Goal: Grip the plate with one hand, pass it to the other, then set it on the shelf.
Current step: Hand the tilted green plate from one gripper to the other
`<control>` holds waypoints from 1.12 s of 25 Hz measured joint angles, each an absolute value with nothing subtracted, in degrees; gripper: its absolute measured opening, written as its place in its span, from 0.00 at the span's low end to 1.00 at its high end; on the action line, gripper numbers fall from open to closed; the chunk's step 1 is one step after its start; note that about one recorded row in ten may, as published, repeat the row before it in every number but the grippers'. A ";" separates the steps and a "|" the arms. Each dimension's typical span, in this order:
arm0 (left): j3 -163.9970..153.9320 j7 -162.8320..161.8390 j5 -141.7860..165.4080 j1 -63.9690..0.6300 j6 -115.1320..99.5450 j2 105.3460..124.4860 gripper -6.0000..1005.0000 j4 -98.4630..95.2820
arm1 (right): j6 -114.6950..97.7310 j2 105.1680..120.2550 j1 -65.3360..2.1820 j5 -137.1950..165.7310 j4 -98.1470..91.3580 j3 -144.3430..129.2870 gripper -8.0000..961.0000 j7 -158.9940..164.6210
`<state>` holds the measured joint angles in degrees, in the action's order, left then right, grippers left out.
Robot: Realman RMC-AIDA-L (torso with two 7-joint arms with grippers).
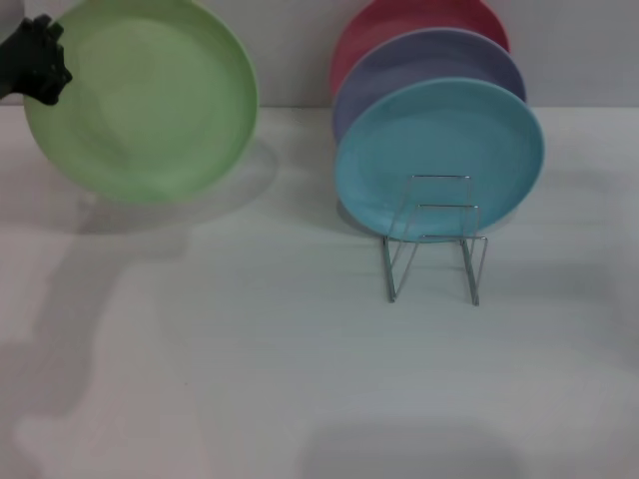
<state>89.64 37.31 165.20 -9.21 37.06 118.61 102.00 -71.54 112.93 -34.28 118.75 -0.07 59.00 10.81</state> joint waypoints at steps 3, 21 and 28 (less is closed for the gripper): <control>89.39 37.75 165.26 -8.90 36.10 118.60 0.04 102.23 | -71.54 112.94 -34.19 118.73 -0.07 59.03 0.82 10.81; 79.78 24.58 161.55 1.77 -10.31 118.14 0.04 89.64 | -71.55 113.05 -34.01 118.64 0.00 59.02 0.82 10.81; 79.28 5.56 161.38 0.05 -17.07 118.10 0.04 79.75 | -71.80 113.12 -33.93 118.65 0.00 58.97 0.82 10.81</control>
<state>79.28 5.56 161.38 0.05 -17.07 118.10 79.75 -71.80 113.12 -33.93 118.65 0.00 58.97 10.81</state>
